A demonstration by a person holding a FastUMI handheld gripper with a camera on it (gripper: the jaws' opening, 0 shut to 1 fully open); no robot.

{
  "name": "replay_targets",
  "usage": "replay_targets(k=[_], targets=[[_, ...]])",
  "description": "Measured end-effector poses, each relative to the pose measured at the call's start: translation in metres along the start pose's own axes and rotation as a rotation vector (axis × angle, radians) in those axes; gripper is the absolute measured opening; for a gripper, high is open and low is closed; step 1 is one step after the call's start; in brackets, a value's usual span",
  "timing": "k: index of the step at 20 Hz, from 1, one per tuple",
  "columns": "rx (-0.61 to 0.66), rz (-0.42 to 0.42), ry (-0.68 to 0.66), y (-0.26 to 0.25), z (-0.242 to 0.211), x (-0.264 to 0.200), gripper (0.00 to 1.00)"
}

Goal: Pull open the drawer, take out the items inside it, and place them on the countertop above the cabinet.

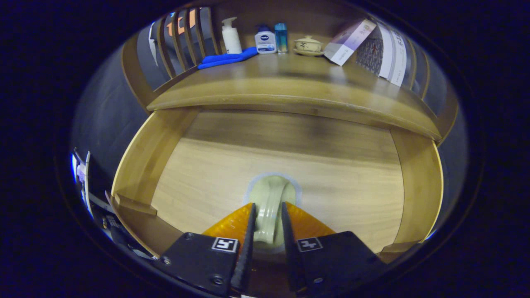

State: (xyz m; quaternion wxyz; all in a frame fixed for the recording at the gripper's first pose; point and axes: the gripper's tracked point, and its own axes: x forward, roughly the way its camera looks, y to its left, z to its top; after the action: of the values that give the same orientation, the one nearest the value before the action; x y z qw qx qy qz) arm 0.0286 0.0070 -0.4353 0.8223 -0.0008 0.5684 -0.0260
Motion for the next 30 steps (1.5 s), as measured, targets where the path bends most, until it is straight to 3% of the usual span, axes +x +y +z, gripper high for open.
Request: replay_targets(k=[1,7,25,30], targets=[[0.002,-0.001,0.000,0.000,0.001,0.002,0.31],[0.063,0.003,-0.020,-0.007,0.007,-0.002,0.20],[0.063,0.063,-0.192,-0.004,0.089,-0.087,0.20],[0.055,0.019,-0.233,-0.014,0.137,-0.087,0.20]])
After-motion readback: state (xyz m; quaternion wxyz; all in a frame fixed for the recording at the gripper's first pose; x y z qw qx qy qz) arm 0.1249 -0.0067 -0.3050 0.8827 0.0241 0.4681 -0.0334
